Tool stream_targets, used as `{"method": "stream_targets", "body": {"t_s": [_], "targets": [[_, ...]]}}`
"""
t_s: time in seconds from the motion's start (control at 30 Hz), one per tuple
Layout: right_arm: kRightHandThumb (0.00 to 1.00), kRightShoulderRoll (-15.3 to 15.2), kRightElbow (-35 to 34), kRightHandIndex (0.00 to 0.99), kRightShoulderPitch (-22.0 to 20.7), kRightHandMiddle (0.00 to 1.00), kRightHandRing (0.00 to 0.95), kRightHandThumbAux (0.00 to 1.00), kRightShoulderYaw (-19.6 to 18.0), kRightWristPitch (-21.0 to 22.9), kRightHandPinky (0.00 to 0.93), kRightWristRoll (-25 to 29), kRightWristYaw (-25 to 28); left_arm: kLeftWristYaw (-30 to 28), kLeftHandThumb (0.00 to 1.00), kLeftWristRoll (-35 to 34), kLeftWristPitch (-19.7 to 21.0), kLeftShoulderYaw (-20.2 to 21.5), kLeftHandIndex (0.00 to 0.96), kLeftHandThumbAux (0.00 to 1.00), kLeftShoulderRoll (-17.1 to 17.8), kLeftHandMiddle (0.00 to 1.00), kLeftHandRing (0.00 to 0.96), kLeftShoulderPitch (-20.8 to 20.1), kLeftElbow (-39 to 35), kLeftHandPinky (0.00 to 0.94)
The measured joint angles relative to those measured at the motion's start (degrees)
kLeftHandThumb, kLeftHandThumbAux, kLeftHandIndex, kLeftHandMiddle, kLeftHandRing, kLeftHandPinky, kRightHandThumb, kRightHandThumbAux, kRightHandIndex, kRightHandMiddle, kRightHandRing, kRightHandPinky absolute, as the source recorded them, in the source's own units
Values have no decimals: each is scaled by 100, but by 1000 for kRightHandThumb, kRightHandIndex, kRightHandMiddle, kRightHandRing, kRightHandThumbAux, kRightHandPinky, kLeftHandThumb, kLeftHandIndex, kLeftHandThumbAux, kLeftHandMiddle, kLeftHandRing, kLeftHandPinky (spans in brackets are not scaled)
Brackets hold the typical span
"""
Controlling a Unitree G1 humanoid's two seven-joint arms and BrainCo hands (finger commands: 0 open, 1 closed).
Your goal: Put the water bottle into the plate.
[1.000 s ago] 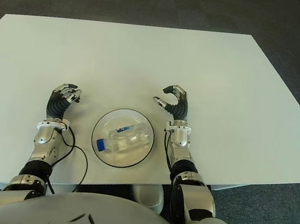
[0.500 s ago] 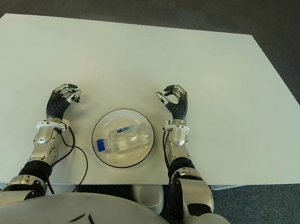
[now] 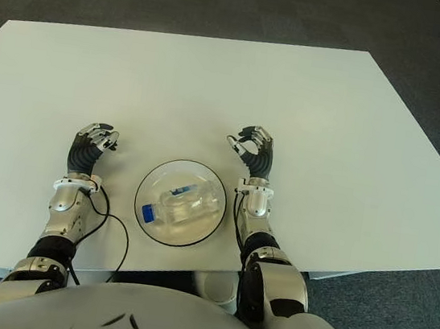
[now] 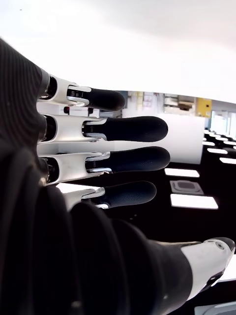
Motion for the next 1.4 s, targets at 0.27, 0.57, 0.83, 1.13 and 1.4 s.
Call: {"method": "stream_targets", "body": {"t_s": [0.27, 0.57, 0.83, 1.13, 1.4], "targets": [[711, 51, 34, 437, -2, 716, 725, 724, -134, 48, 732, 134, 41, 0, 709, -37, 2, 0, 435, 709, 0, 605, 589, 9, -11, 572], [710, 52, 50, 437, -2, 719, 723, 725, -188, 72, 724, 159, 48, 0, 709, 6, 0, -22, 435, 710, 10, 612, 596, 30, -27, 579], [709, 43, 52, 436, -2, 720, 731, 726, -204, 197, 741, 144, 6, 4, 708, 59, 0, -26, 435, 710, 13, 615, 600, 41, -42, 581], [709, 25, 22, 436, 6, 717, 729, 726, -131, 291, 738, 78, -59, 4, 708, 62, 0, -24, 435, 710, 13, 611, 593, 52, -55, 572], [709, -33, -55, 436, 31, 707, 719, 727, 30, 627, 723, -17, -56, 4, 708, 54, 13, -22, 435, 710, 12, 602, 586, 62, -67, 572]]}}
